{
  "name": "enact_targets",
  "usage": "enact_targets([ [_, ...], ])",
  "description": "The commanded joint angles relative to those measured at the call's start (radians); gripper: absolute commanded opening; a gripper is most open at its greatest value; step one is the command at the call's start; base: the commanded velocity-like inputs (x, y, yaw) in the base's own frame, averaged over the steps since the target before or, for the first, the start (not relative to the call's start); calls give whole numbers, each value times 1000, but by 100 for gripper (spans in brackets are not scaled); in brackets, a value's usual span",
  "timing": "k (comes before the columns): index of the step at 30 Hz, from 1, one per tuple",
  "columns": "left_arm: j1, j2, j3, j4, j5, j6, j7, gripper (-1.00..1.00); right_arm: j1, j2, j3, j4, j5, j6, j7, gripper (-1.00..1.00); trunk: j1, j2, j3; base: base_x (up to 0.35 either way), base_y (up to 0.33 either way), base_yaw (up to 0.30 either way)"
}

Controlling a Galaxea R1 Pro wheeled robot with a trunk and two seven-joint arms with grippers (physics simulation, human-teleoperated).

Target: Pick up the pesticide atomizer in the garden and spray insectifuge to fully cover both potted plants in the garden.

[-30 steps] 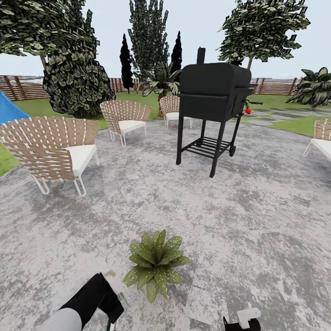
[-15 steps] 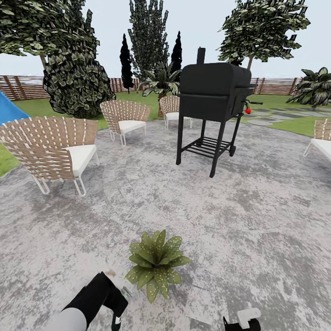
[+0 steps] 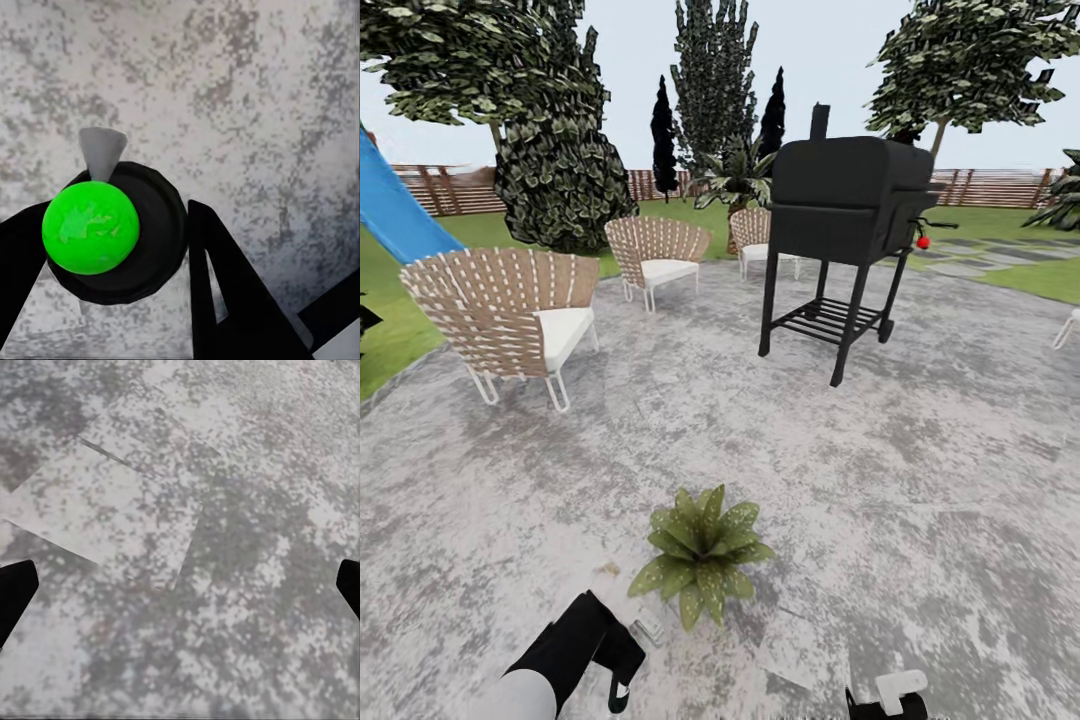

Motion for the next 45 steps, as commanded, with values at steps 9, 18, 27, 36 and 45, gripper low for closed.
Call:
enact_targets([
  [9,-1,-5,8,-1,-5,0,-8,-100,0,0,8,-1,7,-1,-10,100,-1,0,-1,-250,-190,80],
  [18,-1,-10,7,0,-5,-5,-12,-100,0,-2,9,-2,9,0,-4,100,-1,0,-1,-243,-163,-3],
  [27,-9,79,-12,1,-19,-288,-186,-100,0,-15,150,-241,196,9,35,100,-1,0,-1,-16,-2,0],
  [36,-2,94,-88,6,-61,-426,-258,-100,-36,-17,154,-334,362,46,517,100,-1,0,-1,0,0,0],
  [45,-13,43,-77,15,-18,-474,-269,-100,-36,33,147,-321,358,48,488,100,-1,0,-1,0,0,0],
])
